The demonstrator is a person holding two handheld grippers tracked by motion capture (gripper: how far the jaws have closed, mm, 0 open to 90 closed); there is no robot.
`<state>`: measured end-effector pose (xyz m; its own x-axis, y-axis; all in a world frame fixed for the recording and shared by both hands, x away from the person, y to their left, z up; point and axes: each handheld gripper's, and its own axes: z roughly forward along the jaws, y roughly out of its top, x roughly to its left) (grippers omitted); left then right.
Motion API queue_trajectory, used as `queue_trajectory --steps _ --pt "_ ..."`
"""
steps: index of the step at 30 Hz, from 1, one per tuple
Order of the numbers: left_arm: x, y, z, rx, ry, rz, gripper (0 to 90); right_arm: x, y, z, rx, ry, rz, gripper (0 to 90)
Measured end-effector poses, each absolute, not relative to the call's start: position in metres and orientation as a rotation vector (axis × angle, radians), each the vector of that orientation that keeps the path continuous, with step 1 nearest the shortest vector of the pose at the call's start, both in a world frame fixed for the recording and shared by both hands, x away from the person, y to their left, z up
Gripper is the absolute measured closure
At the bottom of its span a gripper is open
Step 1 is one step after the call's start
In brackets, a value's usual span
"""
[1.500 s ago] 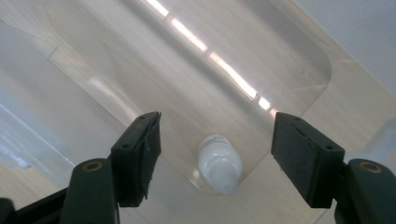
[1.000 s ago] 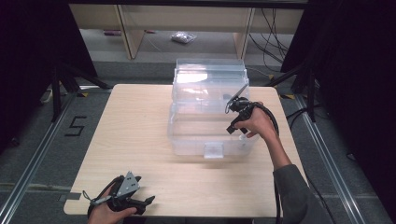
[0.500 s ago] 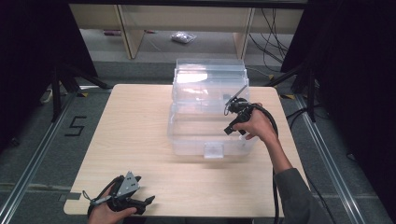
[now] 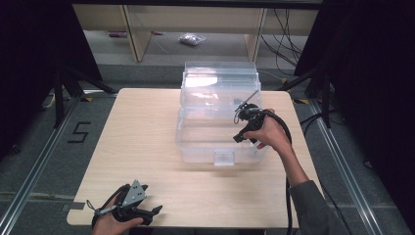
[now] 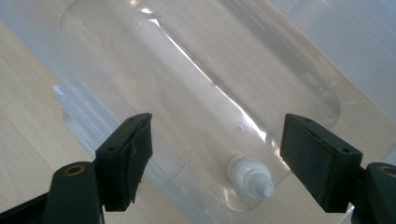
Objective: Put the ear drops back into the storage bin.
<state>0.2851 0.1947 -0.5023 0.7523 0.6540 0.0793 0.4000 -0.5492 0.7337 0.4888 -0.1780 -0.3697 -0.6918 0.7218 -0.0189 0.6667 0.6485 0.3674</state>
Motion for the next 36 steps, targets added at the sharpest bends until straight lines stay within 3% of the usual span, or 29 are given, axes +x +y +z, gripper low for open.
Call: queue_trajectory --steps 36 --pt "0.285 0.194 -0.503 2.216 0.787 0.447 16.4 0.449 -0.185 -0.368 1.02 2.695 0.656 24.9"
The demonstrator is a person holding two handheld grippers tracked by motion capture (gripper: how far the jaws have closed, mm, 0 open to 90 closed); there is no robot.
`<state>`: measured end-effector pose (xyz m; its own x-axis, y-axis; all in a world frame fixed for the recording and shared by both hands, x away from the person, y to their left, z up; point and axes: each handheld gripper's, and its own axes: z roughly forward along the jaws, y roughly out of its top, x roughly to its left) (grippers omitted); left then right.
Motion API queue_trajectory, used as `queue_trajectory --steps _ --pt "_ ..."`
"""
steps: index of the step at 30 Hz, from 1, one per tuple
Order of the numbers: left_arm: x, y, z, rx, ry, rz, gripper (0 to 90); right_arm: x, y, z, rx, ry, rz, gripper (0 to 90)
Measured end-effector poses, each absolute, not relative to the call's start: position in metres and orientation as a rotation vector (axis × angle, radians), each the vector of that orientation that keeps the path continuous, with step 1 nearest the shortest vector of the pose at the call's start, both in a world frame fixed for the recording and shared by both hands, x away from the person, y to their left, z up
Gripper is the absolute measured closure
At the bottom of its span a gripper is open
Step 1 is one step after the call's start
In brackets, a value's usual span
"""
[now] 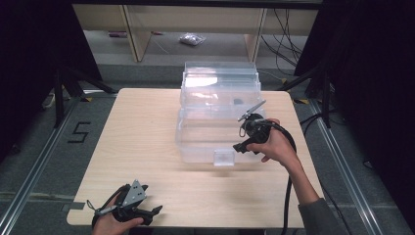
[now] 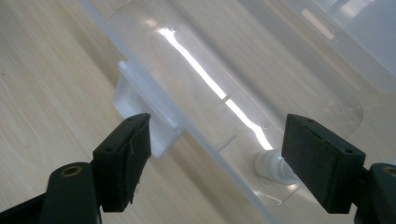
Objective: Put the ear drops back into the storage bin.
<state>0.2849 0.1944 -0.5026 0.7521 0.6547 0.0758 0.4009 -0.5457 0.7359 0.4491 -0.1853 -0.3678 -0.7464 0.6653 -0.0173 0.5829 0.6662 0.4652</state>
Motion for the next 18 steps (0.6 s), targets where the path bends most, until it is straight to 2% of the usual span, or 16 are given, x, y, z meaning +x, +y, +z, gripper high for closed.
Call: queue_trajectory --steps 18 --pt "0.285 0.194 -0.503 2.218 0.788 0.452 16.4 0.423 -0.19 -0.372 0.983 2.684 0.746 24.2"
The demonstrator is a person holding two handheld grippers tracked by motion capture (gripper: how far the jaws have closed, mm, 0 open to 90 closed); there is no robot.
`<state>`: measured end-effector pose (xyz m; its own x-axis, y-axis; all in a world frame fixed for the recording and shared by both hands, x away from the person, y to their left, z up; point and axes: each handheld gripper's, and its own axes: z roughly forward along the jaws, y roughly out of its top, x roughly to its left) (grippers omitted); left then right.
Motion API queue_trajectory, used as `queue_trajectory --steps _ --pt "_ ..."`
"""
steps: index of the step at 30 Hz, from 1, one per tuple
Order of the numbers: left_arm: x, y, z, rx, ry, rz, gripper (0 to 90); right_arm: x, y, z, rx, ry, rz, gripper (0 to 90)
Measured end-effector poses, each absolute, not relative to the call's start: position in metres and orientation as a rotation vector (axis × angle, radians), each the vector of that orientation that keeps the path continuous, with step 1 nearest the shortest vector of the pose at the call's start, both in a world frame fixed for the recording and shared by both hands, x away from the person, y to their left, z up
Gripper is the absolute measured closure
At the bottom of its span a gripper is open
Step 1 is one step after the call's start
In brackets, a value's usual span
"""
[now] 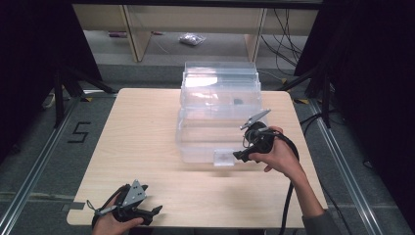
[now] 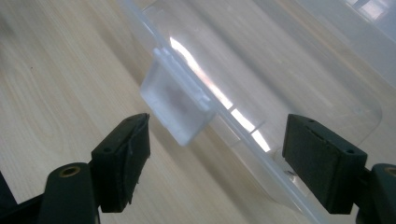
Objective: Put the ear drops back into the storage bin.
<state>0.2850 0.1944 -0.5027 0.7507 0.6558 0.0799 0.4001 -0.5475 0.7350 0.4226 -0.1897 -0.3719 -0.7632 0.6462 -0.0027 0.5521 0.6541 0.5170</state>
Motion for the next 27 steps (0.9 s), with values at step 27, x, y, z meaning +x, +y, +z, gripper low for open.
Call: queue_trajectory --steps 27 --pt "0.285 0.194 -0.503 2.218 0.785 0.449 16.4 0.391 -0.193 -0.386 0.971 2.653 0.86 23.0"
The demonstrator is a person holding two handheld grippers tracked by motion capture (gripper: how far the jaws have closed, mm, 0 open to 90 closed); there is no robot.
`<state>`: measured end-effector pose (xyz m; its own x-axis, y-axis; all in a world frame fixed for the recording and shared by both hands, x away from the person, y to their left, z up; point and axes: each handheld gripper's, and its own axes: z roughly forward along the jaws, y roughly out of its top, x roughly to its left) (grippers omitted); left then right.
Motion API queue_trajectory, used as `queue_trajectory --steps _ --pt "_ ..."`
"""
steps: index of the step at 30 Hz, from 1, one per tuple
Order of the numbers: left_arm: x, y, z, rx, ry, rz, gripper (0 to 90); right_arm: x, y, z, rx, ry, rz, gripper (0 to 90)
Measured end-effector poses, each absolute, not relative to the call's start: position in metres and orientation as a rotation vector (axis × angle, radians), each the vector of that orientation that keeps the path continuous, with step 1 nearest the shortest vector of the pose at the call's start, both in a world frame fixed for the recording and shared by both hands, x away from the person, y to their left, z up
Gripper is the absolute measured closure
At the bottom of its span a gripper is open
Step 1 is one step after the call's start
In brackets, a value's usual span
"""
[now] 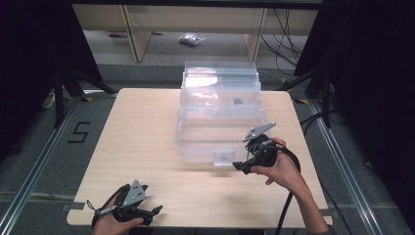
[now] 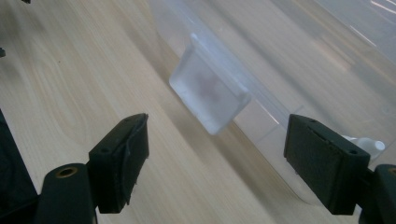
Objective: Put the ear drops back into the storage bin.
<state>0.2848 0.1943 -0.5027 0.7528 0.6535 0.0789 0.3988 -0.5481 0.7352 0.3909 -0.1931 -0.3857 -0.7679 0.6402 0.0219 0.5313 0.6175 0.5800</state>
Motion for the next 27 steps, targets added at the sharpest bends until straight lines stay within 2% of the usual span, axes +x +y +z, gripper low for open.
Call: queue_trajectory --steps 19,21,27 --pt "0.285 0.195 -0.503 2.223 0.786 0.441 16.6 0.378 -0.206 -0.401 0.891 2.655 0.893 22.5" --pt "0.285 0.194 -0.503 2.218 0.786 0.449 16.6 0.374 -0.206 -0.402 1.004 2.671 0.892 22.5" --pt "0.286 0.195 -0.503 2.222 0.788 0.454 16.6 0.372 -0.21 -0.411 1.016 2.671 0.892 22.6"
